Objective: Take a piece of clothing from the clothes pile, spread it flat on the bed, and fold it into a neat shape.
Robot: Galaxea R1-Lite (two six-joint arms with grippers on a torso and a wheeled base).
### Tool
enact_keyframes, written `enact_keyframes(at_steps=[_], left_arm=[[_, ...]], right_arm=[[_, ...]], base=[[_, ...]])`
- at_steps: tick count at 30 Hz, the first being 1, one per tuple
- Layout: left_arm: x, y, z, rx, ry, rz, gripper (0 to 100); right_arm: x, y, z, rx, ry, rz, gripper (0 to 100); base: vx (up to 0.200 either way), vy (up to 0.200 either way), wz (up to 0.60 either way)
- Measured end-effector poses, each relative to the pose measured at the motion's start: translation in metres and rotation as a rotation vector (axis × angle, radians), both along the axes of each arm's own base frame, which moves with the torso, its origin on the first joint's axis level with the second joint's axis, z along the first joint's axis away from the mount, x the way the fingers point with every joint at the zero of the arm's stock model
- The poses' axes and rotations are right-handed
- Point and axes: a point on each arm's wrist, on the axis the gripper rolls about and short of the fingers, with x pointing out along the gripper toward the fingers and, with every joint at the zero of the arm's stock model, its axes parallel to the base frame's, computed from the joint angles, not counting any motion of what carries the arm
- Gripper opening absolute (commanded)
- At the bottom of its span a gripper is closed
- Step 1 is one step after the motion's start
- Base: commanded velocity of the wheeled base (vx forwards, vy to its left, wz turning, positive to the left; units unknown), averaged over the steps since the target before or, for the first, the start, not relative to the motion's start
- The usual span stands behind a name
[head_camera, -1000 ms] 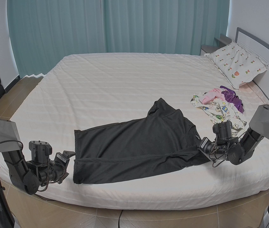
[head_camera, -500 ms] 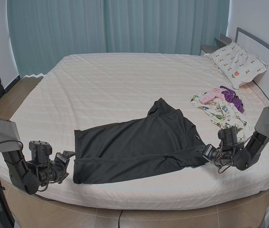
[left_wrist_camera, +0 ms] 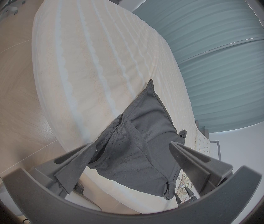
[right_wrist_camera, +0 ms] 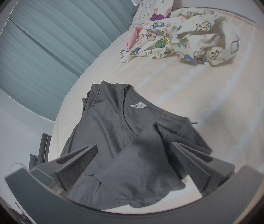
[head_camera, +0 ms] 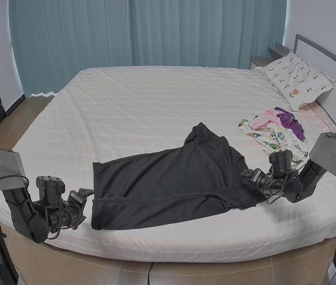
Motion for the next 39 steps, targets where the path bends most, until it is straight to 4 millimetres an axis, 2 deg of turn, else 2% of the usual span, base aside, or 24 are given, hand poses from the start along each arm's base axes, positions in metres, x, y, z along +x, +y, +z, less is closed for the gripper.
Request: enact_keyframes(at_steps=[2,3,12,24,25,34,39], left_arm=[[0.000,0.000,0.000,0.000,-0.001,0.000,100],[0.000,0.000,0.000,0.000,-0.001,0.000,100],[0.000,0.000,0.000,0.001,-0.002,-0.002,100],[0.000,0.000,0.000,0.001,-0.001,-0.002,100],[0.000,0.000,0.000,0.001,-0.001,-0.002,100],[0.001,0.000,0.000,0.001,-0.003,-0.001,100],[0.002,0.000,0.000,0.003,-0.004,-0.002,100]], right_arm=[[0.007,0.001,-0.004,0.006,-0.004,0.008,100],[0.009,0.001,-0.007,0.007,-0.003,0.013,0],[0.028,-0.004,-0.032,-0.025,0.012,0.030,0],[0.038,-0.019,-0.029,-0.012,-0.022,-0.012,0],[0.038,-0.020,-0.029,-0.011,-0.023,-0.012,100],[0.042,-0.021,-0.023,0.024,-0.102,-0.006,100],[0.036,-0.029,-0.021,0.046,-0.101,-0.044,100]], base=[[0.000,0.000,0.00],[0.000,0.000,0.00],[0.000,0.000,0.00],[0.000,0.000,0.00],[0.000,0.000,0.00],[0.000,0.000,0.00],[0.000,0.000,0.00]])
